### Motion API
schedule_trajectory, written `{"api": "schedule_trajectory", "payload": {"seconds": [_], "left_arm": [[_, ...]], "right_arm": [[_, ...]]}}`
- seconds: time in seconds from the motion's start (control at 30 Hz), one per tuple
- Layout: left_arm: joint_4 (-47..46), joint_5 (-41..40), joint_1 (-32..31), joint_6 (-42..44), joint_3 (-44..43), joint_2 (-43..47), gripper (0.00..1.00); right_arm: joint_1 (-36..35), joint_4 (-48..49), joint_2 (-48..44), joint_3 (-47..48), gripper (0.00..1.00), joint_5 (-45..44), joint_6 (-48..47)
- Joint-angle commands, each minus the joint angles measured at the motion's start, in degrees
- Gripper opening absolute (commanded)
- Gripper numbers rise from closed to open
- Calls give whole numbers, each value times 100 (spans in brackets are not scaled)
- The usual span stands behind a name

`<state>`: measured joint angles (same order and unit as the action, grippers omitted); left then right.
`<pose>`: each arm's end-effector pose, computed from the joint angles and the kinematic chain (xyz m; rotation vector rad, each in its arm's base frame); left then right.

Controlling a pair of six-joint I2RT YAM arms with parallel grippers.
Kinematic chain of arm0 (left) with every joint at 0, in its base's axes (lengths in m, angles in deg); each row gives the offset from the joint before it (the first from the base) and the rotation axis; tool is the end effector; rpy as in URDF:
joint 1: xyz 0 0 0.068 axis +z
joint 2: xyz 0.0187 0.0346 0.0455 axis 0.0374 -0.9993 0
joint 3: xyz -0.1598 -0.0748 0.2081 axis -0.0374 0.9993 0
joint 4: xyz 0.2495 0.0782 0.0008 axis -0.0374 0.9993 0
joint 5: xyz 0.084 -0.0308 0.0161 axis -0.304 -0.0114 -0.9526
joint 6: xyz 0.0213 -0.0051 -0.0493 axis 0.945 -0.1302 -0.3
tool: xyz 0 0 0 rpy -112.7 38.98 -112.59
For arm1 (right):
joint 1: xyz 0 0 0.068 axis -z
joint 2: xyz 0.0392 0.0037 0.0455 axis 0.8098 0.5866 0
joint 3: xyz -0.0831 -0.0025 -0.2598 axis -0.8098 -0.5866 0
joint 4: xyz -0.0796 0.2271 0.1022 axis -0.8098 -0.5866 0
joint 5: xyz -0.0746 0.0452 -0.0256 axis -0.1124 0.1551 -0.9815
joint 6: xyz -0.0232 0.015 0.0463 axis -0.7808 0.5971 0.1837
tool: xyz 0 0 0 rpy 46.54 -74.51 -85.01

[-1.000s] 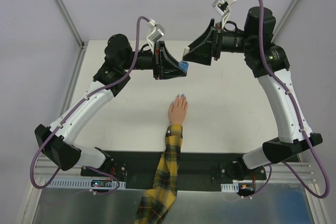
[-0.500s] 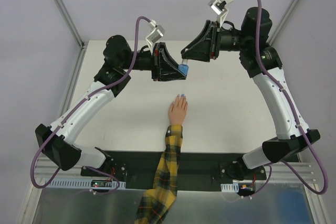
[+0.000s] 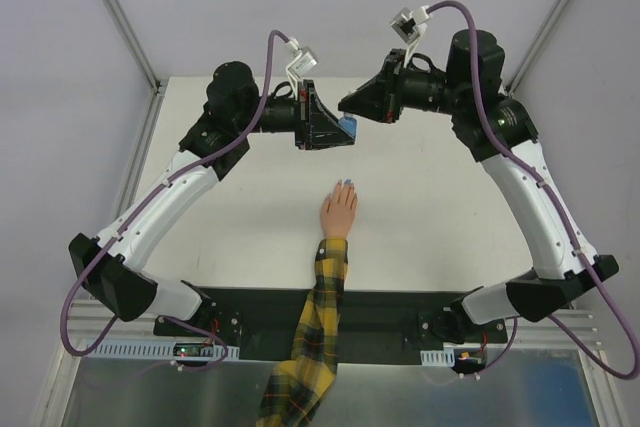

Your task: Paint the nails

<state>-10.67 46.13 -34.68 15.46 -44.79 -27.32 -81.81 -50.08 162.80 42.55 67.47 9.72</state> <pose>0.2405 -0.1883 0.4665 0.9253 1.3974 -1.5234 0.2425 0.1588 0.5209 -1.0492 1.3364 1.0915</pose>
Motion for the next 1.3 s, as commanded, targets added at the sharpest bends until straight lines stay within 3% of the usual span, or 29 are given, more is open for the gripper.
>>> {"api": "schedule_trajectory", "payload": {"seconds": [0.0,0.1,0.27,0.43,0.5,0.53,0.63,0.73,0.87,0.97,1.07,1.17,1.27], "left_arm": [[-163,-2521,-7,853,-440,172,0],[-57,-3332,-192,1478,-817,-177,0],[-180,-3422,-341,1409,-1223,-557,0],[-224,-3228,-376,1400,-793,-347,0],[-181,-3071,-376,1426,-583,-198,0],[-146,-2870,-376,1435,-503,-153,0],[82,-2396,-368,1435,-257,14,0],[346,-2025,-341,1348,-124,111,0],[409,-1096,-254,1032,-89,128,0],[400,-296,-218,847,-282,-20,0],[191,164,-218,645,-379,-57,0],[-170,489,-210,355,-274,-39,0],[-285,595,-209,161,-256,-47,0]], "right_arm": [[-1233,-1660,-319,-86,1,-4703,-179],[-1841,-2503,-101,439,1,-6848,218],[-1859,-2234,-161,450,0,-6990,316],[-1842,-2206,-91,696,4,-6911,45],[-1719,-2189,-39,985,16,-6552,-123],[-1649,-2215,-30,1091,33,-6403,-376],[-1219,-2233,-117,1381,57,-5428,-457],[-630,-2084,-292,1329,75,-3962,-440],[125,-1462,-477,821,87,-1575,-388],[372,-968,-443,556,89,-298,-203],[408,-301,-469,284,86,337,69],[434,402,-443,12,77,725,578],[426,562,-381,-95,58,884,782]]}}
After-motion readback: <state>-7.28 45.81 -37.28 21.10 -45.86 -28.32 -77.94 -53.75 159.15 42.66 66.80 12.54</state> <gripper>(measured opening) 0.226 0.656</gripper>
